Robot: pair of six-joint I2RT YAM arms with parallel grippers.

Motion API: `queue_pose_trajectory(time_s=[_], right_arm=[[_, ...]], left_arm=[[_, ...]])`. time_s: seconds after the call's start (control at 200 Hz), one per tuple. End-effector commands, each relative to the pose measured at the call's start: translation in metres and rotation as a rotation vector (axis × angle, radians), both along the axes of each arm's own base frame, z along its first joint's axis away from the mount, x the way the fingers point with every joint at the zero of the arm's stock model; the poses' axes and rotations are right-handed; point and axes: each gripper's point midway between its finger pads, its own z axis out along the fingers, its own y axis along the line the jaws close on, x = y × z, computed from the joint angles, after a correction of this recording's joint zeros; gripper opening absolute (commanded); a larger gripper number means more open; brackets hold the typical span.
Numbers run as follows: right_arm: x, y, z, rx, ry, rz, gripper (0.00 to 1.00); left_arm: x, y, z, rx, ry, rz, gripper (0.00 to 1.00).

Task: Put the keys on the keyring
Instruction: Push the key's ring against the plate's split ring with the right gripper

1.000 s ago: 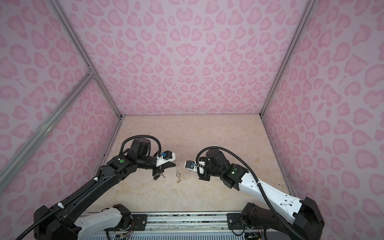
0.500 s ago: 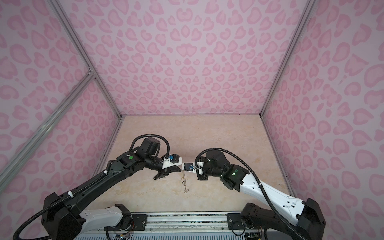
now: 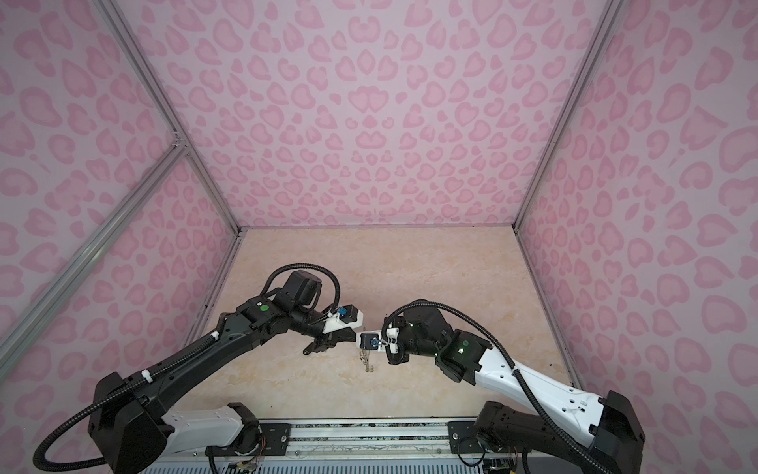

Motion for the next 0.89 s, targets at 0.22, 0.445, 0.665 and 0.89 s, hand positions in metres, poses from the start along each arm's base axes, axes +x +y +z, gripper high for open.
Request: queue_pose_trajectory(time_s=[0.22,0.445,0.665,0.89], right_arm=[[-0.005,0.003,0.003,0.005,-0.013,0.037,0.0],[-0.011,0.004,-0.001,-0.023,-0.006,0.069,0.0],[-0.015,0.005,-0.005,-0.047,0.002,0.091,0.0],[-0.018,0.004,-0.01,-0.066,0.01,0.102,0.0]], left_arm=[[-0.003,-0.002,0.005,0.005,-0.031,-0.027,0.04],[-0.003,-0.003,0.006,0.008,-0.033,-0.033,0.03],[-0.002,-0.003,0.011,0.001,-0.049,-0.033,0.03],[-0.001,-0.003,0.016,-0.016,-0.067,-0.025,0.04]])
